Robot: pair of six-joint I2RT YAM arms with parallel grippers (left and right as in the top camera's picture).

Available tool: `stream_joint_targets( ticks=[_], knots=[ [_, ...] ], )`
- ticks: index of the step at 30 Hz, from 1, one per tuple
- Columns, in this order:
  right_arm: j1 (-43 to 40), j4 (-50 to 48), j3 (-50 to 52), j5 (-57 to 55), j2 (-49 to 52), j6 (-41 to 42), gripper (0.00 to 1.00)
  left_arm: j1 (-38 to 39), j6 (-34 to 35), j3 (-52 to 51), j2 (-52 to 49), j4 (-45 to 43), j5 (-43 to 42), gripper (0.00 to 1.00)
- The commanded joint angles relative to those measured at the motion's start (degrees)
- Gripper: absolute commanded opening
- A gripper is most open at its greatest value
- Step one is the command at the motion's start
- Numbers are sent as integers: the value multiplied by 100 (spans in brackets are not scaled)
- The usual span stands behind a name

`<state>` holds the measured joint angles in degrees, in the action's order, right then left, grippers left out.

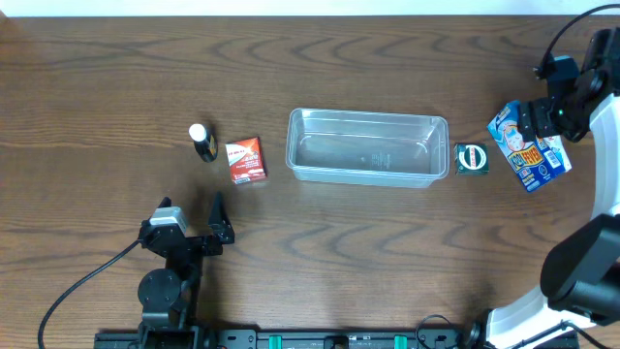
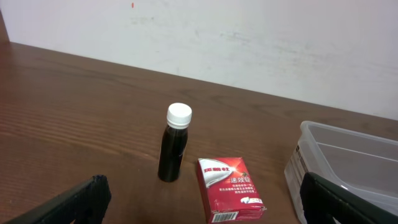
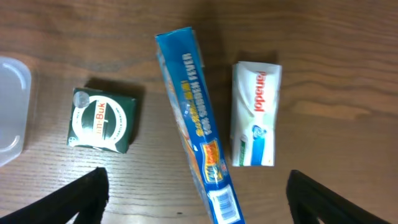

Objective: Pack container
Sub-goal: 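Move the right gripper over the blue fever box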

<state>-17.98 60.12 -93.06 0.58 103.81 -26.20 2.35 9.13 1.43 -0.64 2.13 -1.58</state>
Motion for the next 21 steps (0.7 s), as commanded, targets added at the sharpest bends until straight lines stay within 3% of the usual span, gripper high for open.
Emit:
stream_joint_targets(
  ticks=[1, 5, 15, 21],
  knots=[
    [-50, -20, -83, 398, 236, -442, 80, -2, -52, -120, 26, 186, 9, 98],
    [-50, -118, -83, 483, 535, -457, 69, -2, -52, -120, 26, 186, 9, 98],
    [-116, -361, -83, 393, 970, -474, 75, -2, -55, -120, 26, 186, 9, 98],
    [-136, -367, -79, 391, 1012, -474, 71, -2, -55, -120, 26, 186, 7, 98]
  ],
)
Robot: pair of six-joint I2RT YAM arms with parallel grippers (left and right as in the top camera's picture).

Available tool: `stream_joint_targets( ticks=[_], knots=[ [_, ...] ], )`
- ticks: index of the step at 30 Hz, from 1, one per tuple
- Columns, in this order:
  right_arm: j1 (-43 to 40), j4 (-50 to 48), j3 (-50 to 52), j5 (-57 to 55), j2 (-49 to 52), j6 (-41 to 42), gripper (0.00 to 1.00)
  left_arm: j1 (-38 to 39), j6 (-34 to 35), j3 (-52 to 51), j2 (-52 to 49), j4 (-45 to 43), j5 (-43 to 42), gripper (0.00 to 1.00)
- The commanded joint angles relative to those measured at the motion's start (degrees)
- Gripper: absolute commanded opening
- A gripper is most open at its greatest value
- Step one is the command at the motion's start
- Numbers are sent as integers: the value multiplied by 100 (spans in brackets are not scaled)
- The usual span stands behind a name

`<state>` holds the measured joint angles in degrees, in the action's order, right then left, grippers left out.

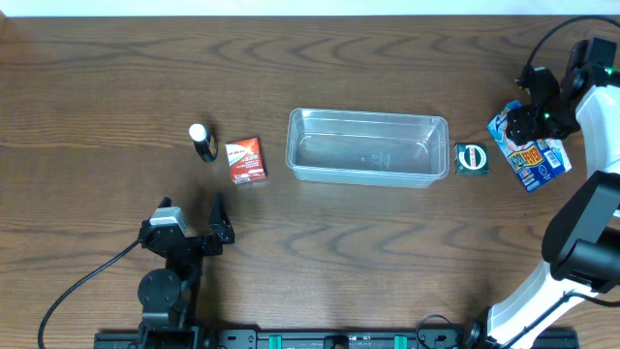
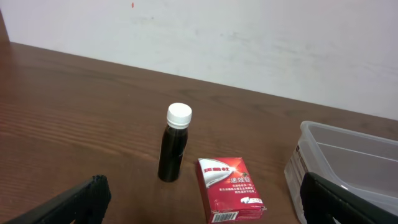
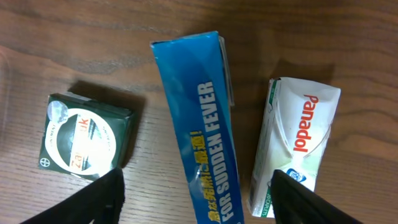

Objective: Pack container
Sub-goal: 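Move the right gripper over the blue fever box, then lower the right gripper and grasp the blue fever box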

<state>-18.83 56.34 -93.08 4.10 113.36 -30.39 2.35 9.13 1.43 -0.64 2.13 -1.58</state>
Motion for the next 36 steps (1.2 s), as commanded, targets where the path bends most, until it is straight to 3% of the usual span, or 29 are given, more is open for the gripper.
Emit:
stream_joint_targets(
  ticks=[1, 36],
  knots=[
    [-52, 57, -76, 39, 57, -55, 71, -2, -52, -120, 26, 186, 9, 98],
    [-254, -42, 247, 282, 68, -55, 54, -2, -55, -120, 26, 186, 9, 98]
  ],
)
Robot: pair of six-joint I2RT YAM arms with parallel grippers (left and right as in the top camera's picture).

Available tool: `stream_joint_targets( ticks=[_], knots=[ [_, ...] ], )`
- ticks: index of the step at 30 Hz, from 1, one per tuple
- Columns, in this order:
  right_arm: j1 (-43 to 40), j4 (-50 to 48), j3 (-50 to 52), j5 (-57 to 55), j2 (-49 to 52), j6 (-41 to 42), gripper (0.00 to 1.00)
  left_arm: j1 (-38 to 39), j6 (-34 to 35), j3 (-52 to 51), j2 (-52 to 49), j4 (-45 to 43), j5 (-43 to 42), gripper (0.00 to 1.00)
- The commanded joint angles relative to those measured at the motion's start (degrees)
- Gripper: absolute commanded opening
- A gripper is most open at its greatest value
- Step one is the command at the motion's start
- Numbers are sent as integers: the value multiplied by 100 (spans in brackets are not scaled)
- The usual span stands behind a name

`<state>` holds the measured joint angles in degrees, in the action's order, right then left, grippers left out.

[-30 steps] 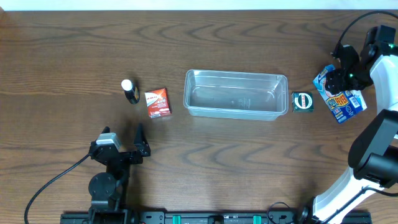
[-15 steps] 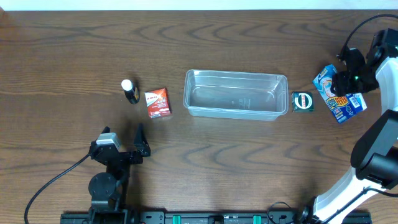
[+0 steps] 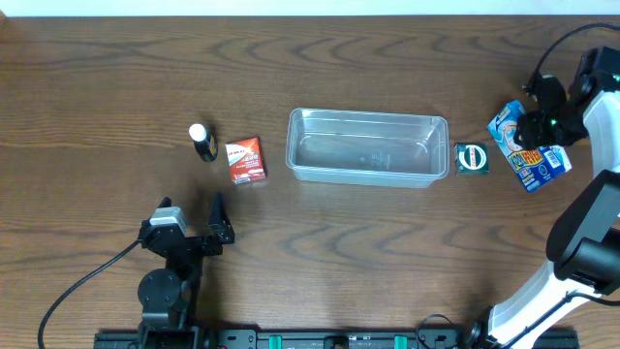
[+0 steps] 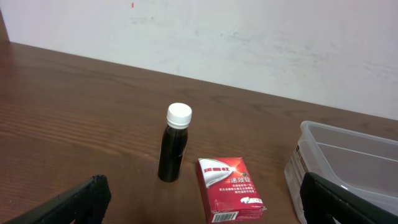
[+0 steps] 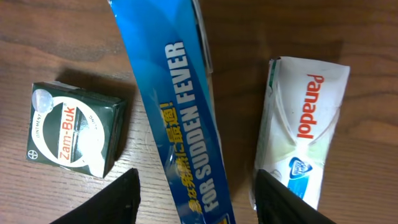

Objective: Pack container
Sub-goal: 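Lower the right gripper and grasp the blue fever box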

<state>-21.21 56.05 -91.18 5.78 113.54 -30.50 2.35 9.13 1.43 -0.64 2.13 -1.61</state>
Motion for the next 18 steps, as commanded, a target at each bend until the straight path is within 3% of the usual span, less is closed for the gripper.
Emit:
stream_joint_targets(
  ticks=[1, 3, 18],
  knots=[
    [-15, -15, 57, 114, 50, -44, 51, -2, -52, -120, 26, 186, 11, 98],
    [-15, -13, 57, 114, 50, -44, 46, -2, -52, -120, 26, 186, 11, 98],
    [-15, -203, 229, 4, 48, -20, 38, -2, -52, -120, 26, 186, 11, 98]
  ],
)
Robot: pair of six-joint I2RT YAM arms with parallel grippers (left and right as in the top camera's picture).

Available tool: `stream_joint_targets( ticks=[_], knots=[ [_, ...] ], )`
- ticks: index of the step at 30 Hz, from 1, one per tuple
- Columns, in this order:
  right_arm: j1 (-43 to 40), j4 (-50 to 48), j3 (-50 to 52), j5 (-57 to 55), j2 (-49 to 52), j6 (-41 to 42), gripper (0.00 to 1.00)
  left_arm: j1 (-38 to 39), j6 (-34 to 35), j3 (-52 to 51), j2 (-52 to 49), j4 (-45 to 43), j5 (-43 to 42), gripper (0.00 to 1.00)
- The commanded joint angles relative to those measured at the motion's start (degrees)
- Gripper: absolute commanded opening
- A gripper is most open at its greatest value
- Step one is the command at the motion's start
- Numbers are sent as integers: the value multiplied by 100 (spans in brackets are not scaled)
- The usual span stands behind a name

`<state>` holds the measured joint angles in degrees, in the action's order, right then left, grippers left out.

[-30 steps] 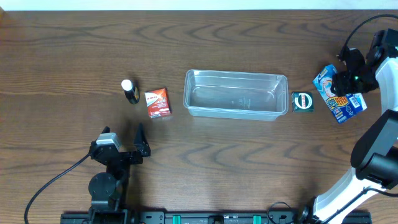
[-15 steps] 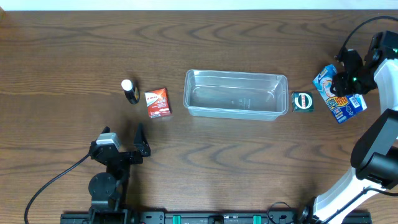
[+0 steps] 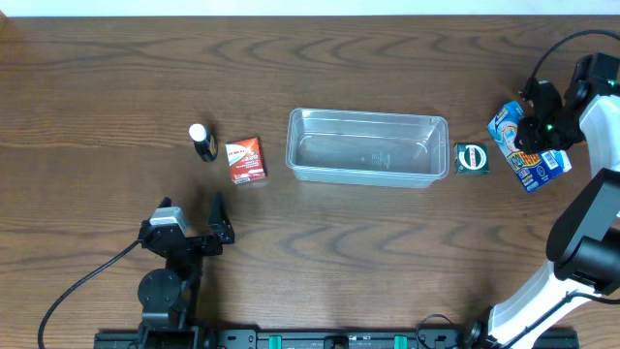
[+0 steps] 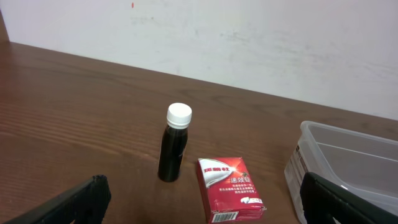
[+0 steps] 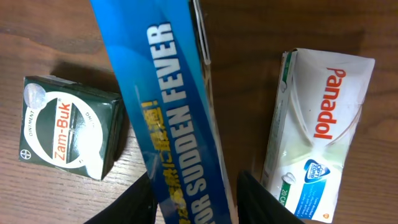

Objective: Pack container
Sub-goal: 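Lower the right gripper and grasp the blue fever box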

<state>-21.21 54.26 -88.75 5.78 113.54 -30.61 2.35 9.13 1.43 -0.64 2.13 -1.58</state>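
Observation:
The clear plastic container (image 3: 368,173) sits mid-table with nothing in it. At the right end, a blue box (image 5: 174,106) printed "FOR SUDDEN FEVER" stands on its edge between a green Zam-Buk box (image 5: 68,127) and a white Panadol box (image 5: 317,143). My right gripper (image 5: 194,200) straddles the blue box, open. Its left finger touches the box and a narrow gap shows at the right finger. My left gripper (image 4: 205,186) is open and low near the front left, facing a dark bottle (image 4: 175,151) with a white cap and a red box (image 4: 229,188).
The table's right edge runs just beyond the Panadol box (image 3: 554,157). The Zam-Buk box (image 3: 472,158) lies between the container's right end and the blue box (image 3: 523,145). A pale wall stands behind the far edge. Cables trail from both arms.
My right gripper has come lower over the blue box and its fingers stand closer together, now right beside the box's sides. The left arm and all objects are where they were.
My right gripper was wide open high above the three boxes at the right. At each later moment it was lower and narrower, centred on the blue box. Now its fingers flank that box. The left gripper stayed open and still throughout.

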Motion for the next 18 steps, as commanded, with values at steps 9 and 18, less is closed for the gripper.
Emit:
stream_joint_targets(
  ticks=[9, 18],
  knots=[
    [-11, -107, -28, 7, 48, 142, 24, -2, -52, -120, 26, 186, 7, 98],
    [44, 35, -308, 4, 46, 529, 17, -2, -52, -120, 26, 186, 9, 98]
  ],
)
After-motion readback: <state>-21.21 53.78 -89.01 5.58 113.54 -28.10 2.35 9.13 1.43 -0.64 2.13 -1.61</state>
